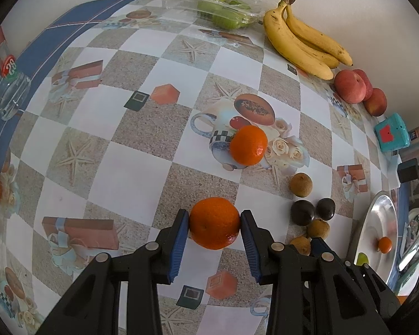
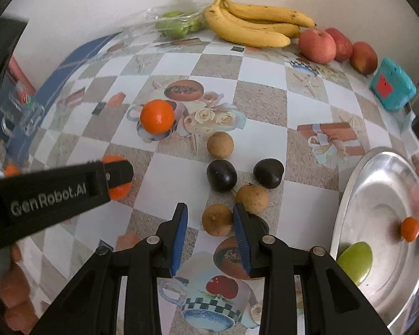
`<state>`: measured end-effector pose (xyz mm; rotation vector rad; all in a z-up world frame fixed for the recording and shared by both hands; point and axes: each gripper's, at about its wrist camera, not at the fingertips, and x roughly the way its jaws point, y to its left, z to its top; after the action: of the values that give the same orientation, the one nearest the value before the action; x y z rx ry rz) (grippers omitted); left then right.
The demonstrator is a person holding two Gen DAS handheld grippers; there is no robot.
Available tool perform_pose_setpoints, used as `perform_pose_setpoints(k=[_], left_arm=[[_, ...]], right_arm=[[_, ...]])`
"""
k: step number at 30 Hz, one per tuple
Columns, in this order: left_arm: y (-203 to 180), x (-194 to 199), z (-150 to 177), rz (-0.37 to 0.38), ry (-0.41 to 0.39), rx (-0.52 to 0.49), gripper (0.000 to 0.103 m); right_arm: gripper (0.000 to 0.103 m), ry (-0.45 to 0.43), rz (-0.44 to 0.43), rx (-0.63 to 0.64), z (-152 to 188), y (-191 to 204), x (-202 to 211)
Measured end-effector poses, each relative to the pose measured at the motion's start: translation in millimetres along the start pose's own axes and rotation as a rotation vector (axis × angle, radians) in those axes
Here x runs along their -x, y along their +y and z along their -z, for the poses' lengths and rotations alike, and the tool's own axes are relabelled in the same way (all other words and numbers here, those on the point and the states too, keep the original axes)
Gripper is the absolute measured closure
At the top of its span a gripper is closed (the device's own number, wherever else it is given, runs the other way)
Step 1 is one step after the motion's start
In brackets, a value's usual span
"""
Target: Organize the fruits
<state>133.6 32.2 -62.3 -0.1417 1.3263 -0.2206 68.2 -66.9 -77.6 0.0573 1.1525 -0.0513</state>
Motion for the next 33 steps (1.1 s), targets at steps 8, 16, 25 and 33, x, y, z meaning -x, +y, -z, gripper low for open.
perform_pose_setpoints(k=[8,16,25,33], left_arm=[[1.6,1.5,-0.3,0.000,-0.003,0.008,0.062],[2.6,14.2,-3.2,0.005,-0.037,0.019,0.062],[-14.8,33.2,-3.2,0.008,-0.089,-0.005,0.062],[-51.1,34.9,4.3,0.023,-0.094,-0.058,0.062]], right_arm=[[0.079,-0.002,0.016,0.035,1.5,0.4,0.4],[0.079,-0.078,-0.156,-0.056,-7.0,-12.2,32.9],[0.079,-0.144,-0.162,-0.118,-9.9,-41.3,61.4],[0.079,-0.156,-0.107,-0.218,2.6,-95.4,69.7]])
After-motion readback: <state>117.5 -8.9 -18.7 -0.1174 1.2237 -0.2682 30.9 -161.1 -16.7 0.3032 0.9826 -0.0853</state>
